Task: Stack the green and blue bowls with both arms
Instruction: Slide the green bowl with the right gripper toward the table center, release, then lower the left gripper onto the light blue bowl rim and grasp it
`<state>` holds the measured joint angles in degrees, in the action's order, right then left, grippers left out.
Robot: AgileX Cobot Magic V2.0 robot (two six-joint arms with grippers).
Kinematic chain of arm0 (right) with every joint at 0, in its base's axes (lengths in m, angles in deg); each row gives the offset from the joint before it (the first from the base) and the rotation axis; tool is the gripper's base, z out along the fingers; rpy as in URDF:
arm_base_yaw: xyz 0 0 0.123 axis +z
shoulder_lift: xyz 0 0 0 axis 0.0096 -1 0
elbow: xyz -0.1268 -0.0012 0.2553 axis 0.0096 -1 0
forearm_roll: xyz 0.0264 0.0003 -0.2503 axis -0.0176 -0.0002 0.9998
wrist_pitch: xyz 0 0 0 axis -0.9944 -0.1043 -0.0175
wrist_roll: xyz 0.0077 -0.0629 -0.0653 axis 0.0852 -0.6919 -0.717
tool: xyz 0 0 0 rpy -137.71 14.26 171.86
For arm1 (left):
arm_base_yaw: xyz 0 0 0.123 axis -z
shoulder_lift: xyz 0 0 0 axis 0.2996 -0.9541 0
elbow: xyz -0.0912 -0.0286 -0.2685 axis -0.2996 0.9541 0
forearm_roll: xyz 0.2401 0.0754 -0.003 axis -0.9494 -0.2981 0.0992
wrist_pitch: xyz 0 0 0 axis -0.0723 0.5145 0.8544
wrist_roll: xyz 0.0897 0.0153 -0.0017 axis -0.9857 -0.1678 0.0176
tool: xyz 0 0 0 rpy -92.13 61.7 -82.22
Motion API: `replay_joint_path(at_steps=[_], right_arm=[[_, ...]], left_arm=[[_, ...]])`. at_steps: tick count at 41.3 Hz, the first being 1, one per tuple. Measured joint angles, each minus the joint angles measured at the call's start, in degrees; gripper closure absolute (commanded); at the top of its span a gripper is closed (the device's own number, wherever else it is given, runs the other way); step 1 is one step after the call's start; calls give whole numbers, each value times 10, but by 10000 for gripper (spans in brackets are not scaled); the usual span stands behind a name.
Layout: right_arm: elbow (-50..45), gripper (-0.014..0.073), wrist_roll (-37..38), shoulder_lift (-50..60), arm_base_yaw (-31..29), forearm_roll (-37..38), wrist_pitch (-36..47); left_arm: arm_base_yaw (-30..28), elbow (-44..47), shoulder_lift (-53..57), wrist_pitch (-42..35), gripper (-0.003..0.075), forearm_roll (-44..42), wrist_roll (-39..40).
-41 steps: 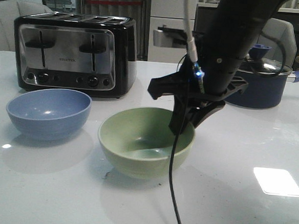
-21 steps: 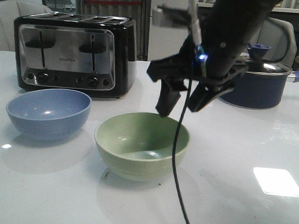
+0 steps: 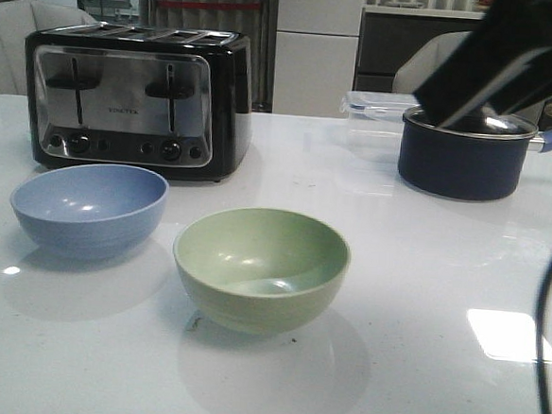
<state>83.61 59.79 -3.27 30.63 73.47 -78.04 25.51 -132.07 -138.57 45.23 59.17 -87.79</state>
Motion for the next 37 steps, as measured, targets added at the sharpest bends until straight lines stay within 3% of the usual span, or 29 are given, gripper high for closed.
replay_joint_path(at_steps=[11,27,31,37], right_arm=[[-41,97,-1,105,0,0,-39],[-42,97,-1,113,0,0,-63],[-42,97,-1,113,0,0,-64],[-42,97,-1,113,0,0,-64]], left_arm=[[1,-90,-185,-19,232,19,-2],[7,-203,-394,-28,240,85,-2],[14,-222,-423,-33,321,88,-3],[22,-241,-452,-37,523,90,-3]])
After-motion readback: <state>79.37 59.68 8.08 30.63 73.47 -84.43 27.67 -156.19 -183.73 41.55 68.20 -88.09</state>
